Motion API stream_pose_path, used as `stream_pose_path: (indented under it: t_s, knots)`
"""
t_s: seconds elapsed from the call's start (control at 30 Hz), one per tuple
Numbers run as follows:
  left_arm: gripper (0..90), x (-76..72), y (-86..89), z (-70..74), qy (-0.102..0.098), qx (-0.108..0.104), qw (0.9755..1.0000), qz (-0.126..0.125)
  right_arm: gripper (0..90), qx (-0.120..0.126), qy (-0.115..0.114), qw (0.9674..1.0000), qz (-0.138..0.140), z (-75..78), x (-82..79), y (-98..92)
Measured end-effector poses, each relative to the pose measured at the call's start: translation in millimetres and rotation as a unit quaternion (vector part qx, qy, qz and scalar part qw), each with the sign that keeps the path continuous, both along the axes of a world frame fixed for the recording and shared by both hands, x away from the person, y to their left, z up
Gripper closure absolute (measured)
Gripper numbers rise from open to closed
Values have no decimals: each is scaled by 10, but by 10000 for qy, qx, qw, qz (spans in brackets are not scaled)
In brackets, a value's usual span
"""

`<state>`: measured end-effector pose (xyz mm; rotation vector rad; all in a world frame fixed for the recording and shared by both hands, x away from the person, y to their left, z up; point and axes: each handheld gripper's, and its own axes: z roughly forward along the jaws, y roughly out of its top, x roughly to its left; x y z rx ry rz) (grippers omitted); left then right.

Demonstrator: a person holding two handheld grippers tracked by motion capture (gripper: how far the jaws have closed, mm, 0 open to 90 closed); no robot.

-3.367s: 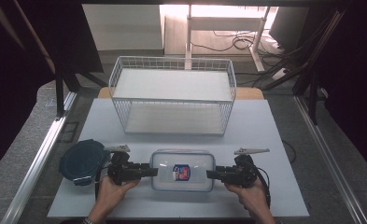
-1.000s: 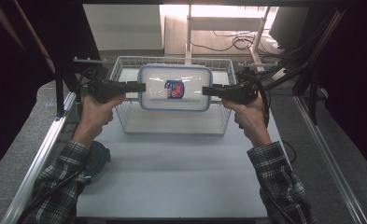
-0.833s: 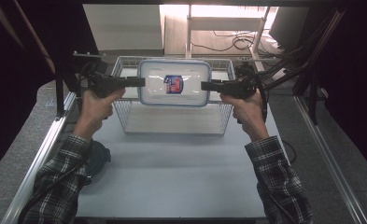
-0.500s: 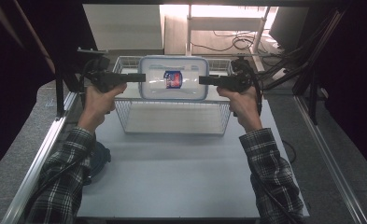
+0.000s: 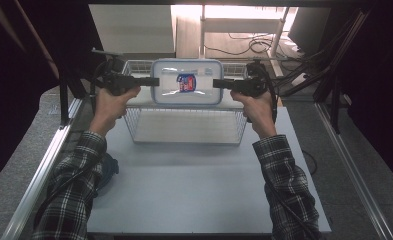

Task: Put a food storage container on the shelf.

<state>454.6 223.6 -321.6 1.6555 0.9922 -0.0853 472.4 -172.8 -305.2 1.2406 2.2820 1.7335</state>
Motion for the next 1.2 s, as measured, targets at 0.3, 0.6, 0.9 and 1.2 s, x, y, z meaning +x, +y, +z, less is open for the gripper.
stream_pose_path:
  t_s: [0.3, 0.6, 0.9, 1.2]
  knots:
    - [462, -4, -70, 11, -152, 214, 9995, 187, 482, -166, -82, 9998, -20, 6, -12, 18]
    - [400, 10, -89, -52, -82, 277, 9991, 312, 473, -551, -216, 9982, -138, -52, -17, 72]
    - [369, 31, -77, -54, -108, 299, 9980, 555, 476, -451, -148, 9987, -203, -95, -21, 88]
    - [457, 10, -46, -37, -243, 437, 9952, 840, 518, -549, -444, 9963, -500, -17, -89, 114]
